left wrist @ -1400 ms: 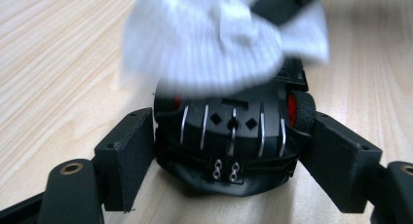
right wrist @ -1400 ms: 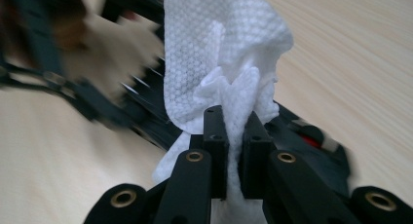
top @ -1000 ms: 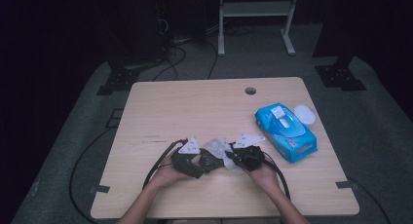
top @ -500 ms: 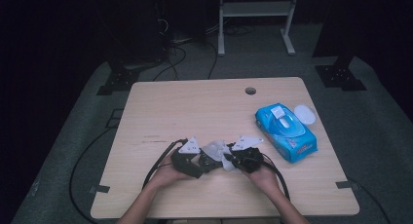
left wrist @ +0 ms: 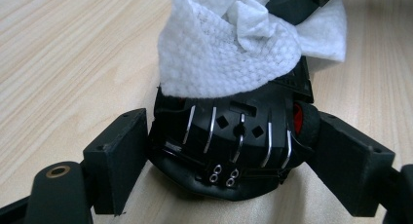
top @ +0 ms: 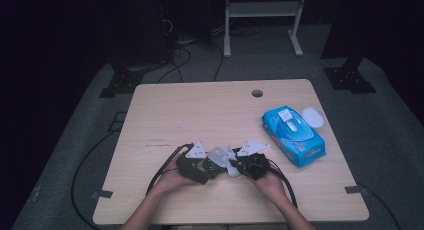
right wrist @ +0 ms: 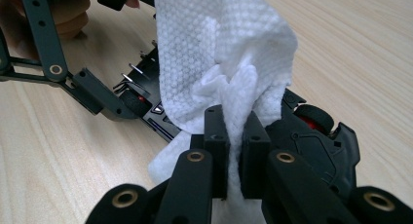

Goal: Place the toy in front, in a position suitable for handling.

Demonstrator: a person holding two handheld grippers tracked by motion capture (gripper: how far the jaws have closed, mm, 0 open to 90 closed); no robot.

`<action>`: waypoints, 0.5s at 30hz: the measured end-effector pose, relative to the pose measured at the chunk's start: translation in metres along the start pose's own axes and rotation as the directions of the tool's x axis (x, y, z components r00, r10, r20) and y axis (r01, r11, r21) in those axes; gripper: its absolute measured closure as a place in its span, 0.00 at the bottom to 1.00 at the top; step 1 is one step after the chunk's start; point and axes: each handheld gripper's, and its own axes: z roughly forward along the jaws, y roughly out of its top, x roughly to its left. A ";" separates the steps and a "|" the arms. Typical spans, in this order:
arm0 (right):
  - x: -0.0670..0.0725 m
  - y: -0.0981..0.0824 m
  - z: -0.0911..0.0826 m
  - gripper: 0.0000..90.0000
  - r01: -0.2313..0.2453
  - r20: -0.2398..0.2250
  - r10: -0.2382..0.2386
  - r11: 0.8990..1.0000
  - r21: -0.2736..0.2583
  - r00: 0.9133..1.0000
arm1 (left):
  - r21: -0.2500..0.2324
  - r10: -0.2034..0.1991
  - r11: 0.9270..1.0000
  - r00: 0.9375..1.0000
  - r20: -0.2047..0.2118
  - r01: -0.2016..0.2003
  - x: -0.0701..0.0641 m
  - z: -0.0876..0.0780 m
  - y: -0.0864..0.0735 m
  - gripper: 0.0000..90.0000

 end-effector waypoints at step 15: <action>-0.001 -0.001 0.000 0.94 -0.018 -0.008 0.018 1.000 -0.004 1.000 | 0.007 0.021 1.000 1.000 -0.019 -0.021 -0.006 -0.001 -0.001 0.17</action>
